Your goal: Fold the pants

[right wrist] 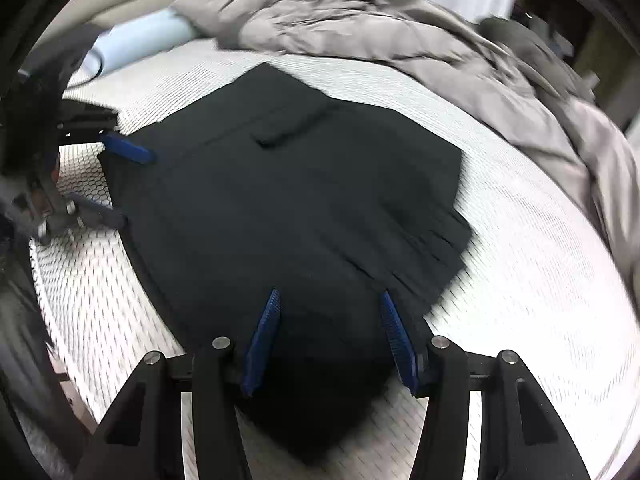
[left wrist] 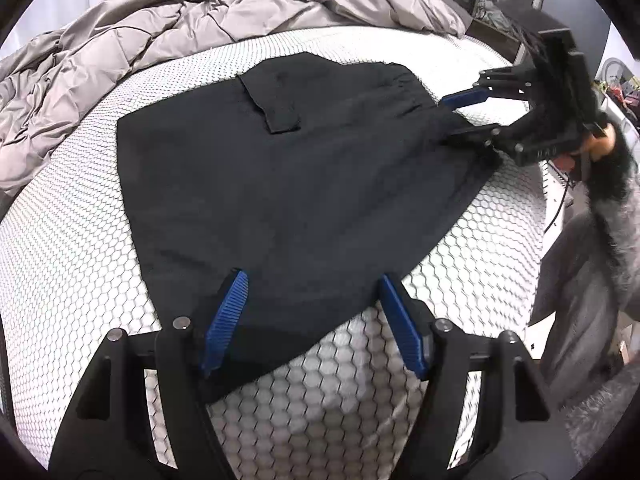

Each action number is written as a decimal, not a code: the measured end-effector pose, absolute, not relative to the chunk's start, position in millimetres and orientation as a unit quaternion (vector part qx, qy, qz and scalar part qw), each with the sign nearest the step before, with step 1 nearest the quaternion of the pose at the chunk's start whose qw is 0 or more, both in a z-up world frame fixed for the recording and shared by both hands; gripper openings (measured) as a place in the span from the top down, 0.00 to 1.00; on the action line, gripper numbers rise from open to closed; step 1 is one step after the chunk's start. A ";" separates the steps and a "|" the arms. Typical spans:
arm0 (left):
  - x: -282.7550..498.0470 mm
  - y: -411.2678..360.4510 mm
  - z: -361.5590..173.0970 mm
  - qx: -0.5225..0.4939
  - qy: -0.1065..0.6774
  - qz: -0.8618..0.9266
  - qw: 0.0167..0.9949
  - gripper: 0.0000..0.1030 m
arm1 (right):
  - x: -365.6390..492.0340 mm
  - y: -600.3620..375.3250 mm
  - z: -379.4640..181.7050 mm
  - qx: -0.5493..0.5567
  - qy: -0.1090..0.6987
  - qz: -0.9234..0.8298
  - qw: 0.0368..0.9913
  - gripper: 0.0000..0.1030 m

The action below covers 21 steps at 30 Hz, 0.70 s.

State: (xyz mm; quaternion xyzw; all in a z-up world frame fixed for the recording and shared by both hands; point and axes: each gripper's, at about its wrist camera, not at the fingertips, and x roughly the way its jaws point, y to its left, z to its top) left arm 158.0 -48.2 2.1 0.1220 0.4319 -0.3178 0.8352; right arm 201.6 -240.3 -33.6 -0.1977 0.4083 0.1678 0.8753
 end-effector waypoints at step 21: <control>216.6 13.2 2.3 -0.017 0.453 -0.204 0.868 0.33 | 233.9 -294.4 -12.7 0.109 0.410 0.242 0.873 0.61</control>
